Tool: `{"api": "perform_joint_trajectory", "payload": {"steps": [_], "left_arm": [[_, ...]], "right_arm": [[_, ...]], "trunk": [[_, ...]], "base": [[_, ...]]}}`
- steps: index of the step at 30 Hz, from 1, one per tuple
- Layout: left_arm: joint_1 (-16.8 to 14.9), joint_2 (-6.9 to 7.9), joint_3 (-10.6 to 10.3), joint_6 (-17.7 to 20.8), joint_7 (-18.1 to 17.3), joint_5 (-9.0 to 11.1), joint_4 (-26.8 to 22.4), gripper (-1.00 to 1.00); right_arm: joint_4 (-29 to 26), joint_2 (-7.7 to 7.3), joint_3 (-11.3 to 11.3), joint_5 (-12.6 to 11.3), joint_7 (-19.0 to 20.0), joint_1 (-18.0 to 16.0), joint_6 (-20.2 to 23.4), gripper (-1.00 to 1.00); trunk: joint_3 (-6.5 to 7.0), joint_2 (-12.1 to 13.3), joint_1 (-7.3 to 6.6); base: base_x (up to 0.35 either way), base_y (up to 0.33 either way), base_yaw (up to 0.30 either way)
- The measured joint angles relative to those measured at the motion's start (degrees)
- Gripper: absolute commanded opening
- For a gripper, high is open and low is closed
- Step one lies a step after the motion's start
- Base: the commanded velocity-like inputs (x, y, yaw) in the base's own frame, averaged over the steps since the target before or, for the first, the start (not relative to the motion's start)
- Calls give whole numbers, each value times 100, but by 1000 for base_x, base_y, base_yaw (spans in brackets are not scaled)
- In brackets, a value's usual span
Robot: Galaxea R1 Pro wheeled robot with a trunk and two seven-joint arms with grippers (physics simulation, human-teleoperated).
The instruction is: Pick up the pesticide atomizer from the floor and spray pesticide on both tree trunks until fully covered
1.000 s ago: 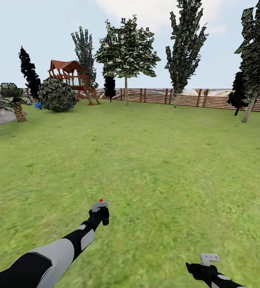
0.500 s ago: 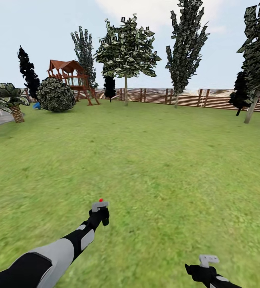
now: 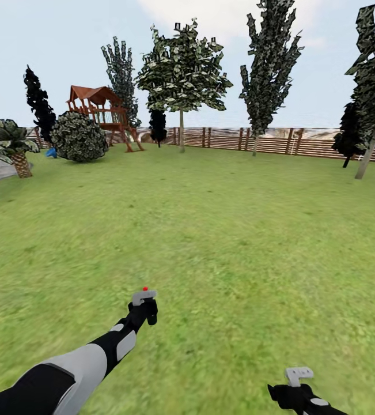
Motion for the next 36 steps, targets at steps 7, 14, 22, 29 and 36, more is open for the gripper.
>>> {"api": "perform_joint_trajectory", "payload": {"steps": [7, 14, 22, 29, 36], "left_arm": [[0, 0, 0, 0, 0, 0, 51, -100], [0, 0, 0, 0, 0, 0, 52, -100], [0, 0, 0, 0, 0, 0, 53, -100], [0, 0, 0, 0, 0, 0, 53, -100], [0, 0, 0, 0, 0, 0, 53, -100]], "right_arm": [[0, -2, 0, 86, 45, 4, -21, 100], [-4, -172, -15, 75, 12, 4, -39, 100], [-17, -519, -27, 75, 7, 4, -253, 100], [-11, -537, -19, 75, 7, 4, -269, 100], [-9, -528, -18, 74, 7, 4, -276, 100]], "trunk": [[0, 0, 0], [0, 0, 0], [0, 0, 0], [0, 0, 0], [0, 0, 0]], "base": [[350, 0, 0], [350, 0, 0], [350, 0, 0], [350, 0, 0], [350, 0, 0]]}}
